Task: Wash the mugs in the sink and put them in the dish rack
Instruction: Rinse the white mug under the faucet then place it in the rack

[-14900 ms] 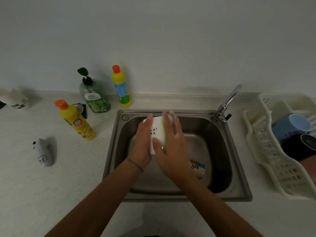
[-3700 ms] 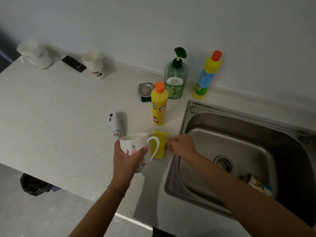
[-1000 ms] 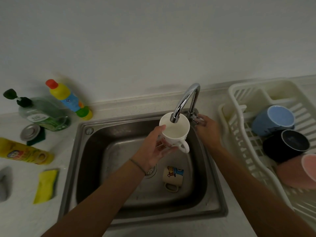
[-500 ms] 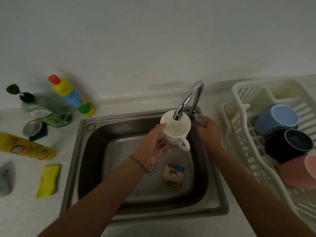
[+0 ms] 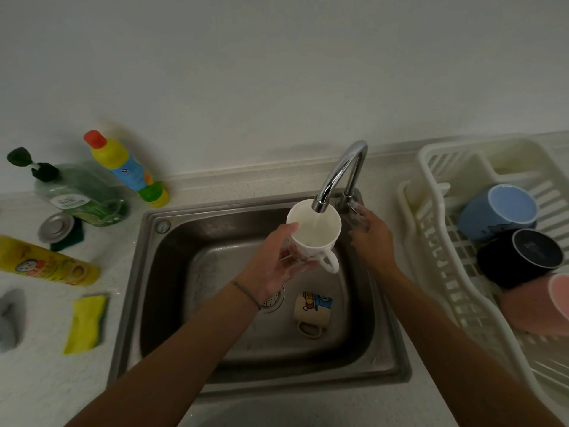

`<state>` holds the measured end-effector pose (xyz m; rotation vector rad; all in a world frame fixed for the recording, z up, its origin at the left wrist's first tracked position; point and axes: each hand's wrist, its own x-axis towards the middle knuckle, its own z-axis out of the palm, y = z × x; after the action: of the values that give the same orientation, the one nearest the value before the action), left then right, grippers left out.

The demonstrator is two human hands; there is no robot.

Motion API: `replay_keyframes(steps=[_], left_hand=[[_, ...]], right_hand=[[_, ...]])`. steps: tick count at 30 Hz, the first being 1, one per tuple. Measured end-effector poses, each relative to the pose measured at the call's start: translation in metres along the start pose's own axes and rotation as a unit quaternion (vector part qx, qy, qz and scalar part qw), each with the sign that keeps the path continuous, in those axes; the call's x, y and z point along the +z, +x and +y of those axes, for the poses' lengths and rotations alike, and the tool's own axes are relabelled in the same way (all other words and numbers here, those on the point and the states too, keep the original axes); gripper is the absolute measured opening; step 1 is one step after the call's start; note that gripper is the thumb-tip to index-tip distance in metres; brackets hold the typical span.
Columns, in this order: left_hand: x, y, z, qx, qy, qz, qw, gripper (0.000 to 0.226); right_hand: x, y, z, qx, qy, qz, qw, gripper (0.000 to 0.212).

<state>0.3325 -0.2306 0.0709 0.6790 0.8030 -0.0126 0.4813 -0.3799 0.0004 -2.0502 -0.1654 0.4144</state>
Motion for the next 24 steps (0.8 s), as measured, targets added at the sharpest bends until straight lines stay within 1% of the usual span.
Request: replay_keyframes(steps=[1, 3, 4, 5, 8, 13, 15, 16, 18, 21, 24], left_hand=[[-0.001, 0.0, 0.0, 0.0, 0.0, -0.001, 1.0, 0.032], [-0.003, 0.001, -0.002, -0.002, -0.001, -0.002, 1.0, 0.031], [-0.005, 0.001, -0.003, -0.002, 0.002, -0.002, 1.0, 0.031], [-0.006, 0.002, -0.005, -0.003, 0.01, 0.0, 1.0, 0.033], [-0.004, 0.009, -0.011, -0.004, 0.044, 0.008, 0.999, 0.037], [0.003, 0.018, -0.005, 0.007, 0.026, 0.027, 0.999, 0.046], [-0.006, 0.015, -0.004, 0.018, 0.016, 0.025, 0.999, 0.052], [-0.011, 0.014, -0.006, 0.023, 0.019, 0.021, 0.999, 0.052], [-0.017, 0.013, -0.01, 0.028, 0.045, 0.008, 0.999, 0.045], [-0.006, 0.015, -0.009, 0.018, 0.073, 0.004, 0.997, 0.035], [-0.002, 0.018, -0.004, 0.019, 0.082, -0.002, 0.996, 0.041]], right_hand=[[-0.002, -0.008, -0.005, 0.002, 0.01, 0.001, 1.0, 0.054], [-0.01, -0.03, -0.014, 0.006, 0.033, -0.011, 0.999, 0.033], [-0.015, -0.043, -0.018, 0.002, 0.044, -0.026, 0.999, 0.025], [-0.02, -0.056, -0.022, -0.006, 0.05, -0.046, 0.998, 0.021], [-0.029, -0.082, -0.028, -0.025, 0.036, -0.104, 0.994, 0.024], [-0.022, -0.083, -0.037, -0.024, 0.055, -0.12, 0.991, 0.019], [-0.018, -0.085, -0.043, -0.032, 0.047, -0.153, 0.987, 0.02], [-0.017, -0.088, -0.045, -0.037, 0.039, -0.174, 0.983, 0.022], [-0.018, -0.096, -0.044, -0.033, 0.02, -0.207, 0.978, 0.025], [-0.027, -0.101, -0.039, -0.012, 0.012, -0.203, 0.979, 0.022], [-0.025, -0.101, -0.043, 0.001, 0.034, -0.183, 0.983, 0.018]])
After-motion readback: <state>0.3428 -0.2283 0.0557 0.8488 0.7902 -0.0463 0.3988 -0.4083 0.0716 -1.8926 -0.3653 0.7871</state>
